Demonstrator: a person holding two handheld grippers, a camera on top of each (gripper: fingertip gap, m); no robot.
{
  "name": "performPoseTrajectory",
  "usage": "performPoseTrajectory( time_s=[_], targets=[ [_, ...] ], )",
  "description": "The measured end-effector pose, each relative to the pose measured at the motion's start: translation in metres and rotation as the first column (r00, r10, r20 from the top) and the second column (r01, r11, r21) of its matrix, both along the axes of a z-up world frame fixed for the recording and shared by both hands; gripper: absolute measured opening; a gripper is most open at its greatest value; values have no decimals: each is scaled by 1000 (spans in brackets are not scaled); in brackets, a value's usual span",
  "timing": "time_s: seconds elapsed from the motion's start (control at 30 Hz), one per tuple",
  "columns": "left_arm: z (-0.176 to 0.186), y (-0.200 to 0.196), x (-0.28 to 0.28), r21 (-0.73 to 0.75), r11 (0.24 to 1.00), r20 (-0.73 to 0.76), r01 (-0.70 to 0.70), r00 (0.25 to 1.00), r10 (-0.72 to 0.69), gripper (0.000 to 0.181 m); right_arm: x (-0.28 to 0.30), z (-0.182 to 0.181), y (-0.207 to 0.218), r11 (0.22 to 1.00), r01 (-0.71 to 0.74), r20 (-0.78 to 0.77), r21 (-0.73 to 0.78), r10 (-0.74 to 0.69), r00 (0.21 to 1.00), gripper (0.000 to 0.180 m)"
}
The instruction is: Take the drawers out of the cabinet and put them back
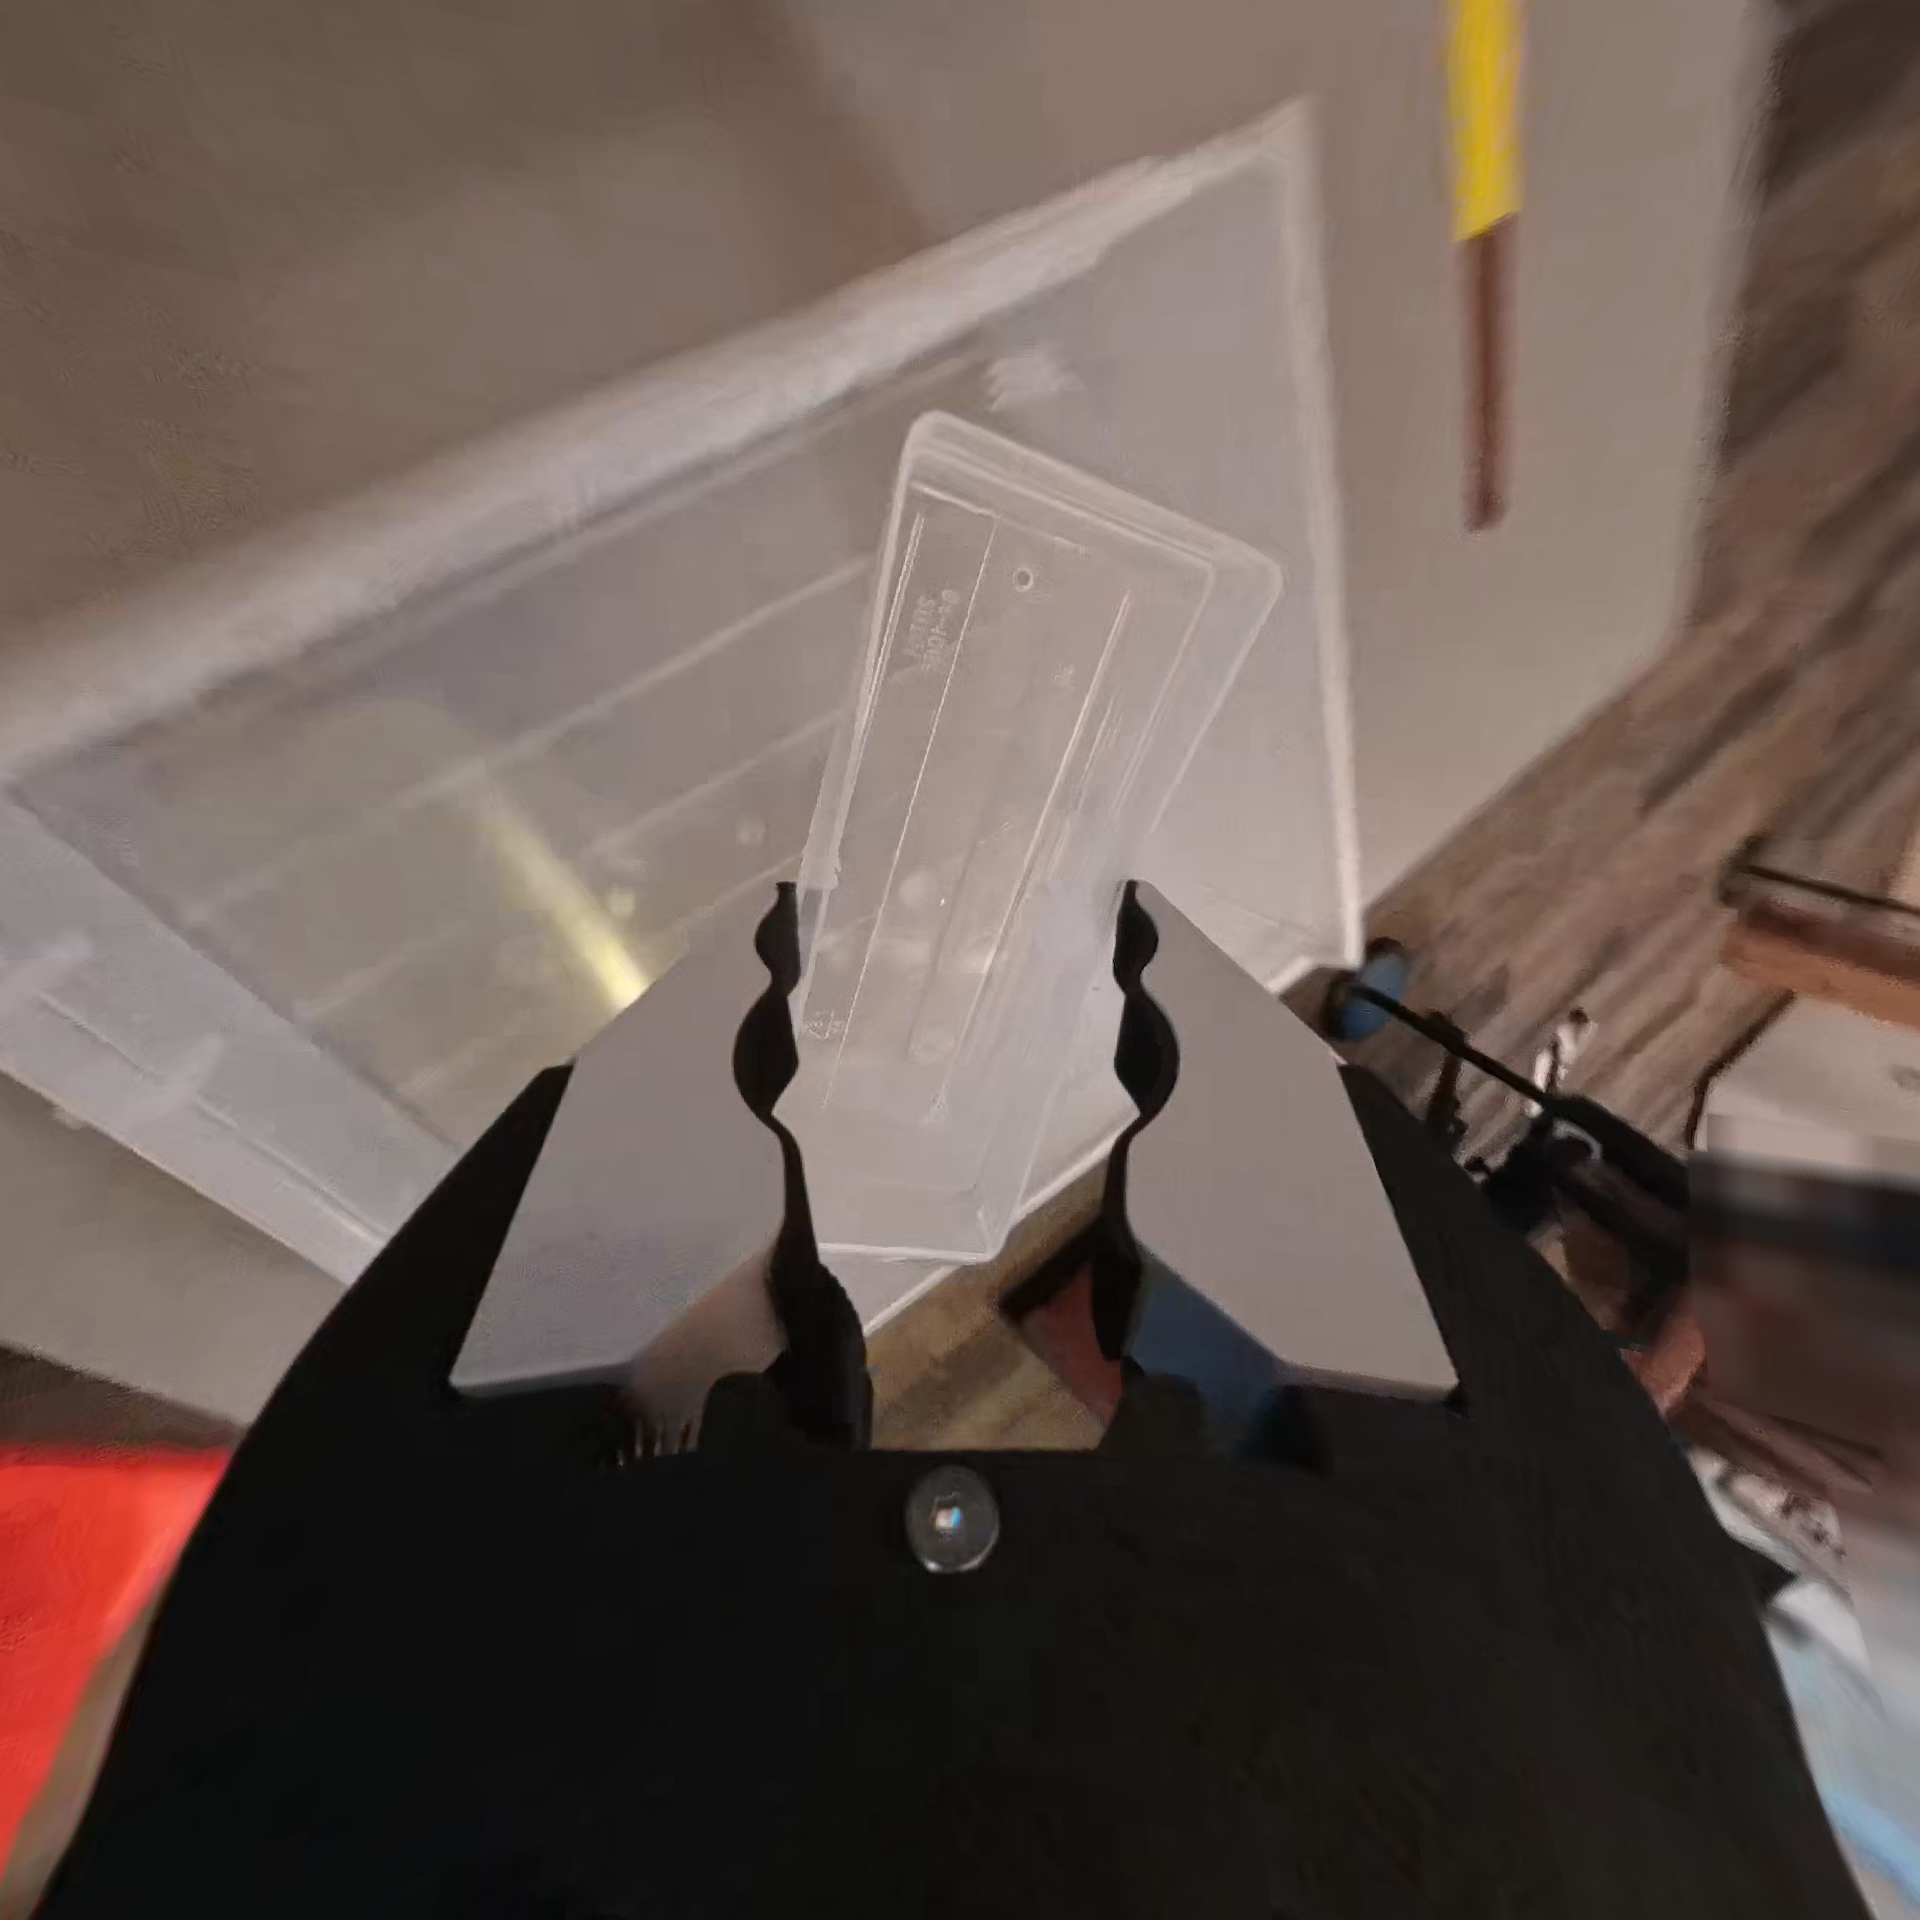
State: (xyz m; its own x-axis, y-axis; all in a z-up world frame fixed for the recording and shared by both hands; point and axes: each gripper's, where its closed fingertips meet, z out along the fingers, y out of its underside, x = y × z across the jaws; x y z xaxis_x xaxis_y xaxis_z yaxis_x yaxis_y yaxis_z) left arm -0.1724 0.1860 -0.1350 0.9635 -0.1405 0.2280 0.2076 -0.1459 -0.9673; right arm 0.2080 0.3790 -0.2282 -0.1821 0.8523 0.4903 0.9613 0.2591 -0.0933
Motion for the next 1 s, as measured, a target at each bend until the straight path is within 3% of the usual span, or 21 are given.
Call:
performPoseTrajectory(
  time_s=[0.13, 0.3, 0.4, 0.53, 0.63, 0.73, 0.87, 1.0],
  targets=[
    [0, -1, 1, -16, 1000, 7, 0, 1000, 0, 24, 7, -58, 28, 980, -102, 192, -168, 134, 972, 61],
    [0, 0, 1, -29, 999, -17, -24, 1000, 24, 24, -14, -96, 49, 945, -166, 205, -281, 228, 952, 64],
    [0, 1, 1, -31, 999, -29, -33, 999, 32, 24, -21, -107, 59, 933, -246, 239, -261, 310, 920, 68],
    [0, 1, 1, -35, 999, -34, -38, 999, 37, 24, -33, -93, 63, 934, -318, 217, -163, 349, 912, 81],
    [0, 1, 2, -45, 997, -60, -55, 997, 52, 24, -36, -78, 43, 930, -335, 142, -152, 356, 924, 65],
    [1, 3, 3, -49, 996, -97, -74, 993, 69, 24, -27, -84, 27, 918, -365, 163, -154, 388, 907, 53],
    [1, 3, 3, -48, 995, -118, -84, 990, 78, 24, -14, -99, 48, 914, -405, 294, -24, 394, 871, 37],
    [1, 3, 3, -44, 996, -111, -78, 991, 73, 25, -14, -100, 67, 924, -381, 299, 37, 354, 886, 29]
  ],
)
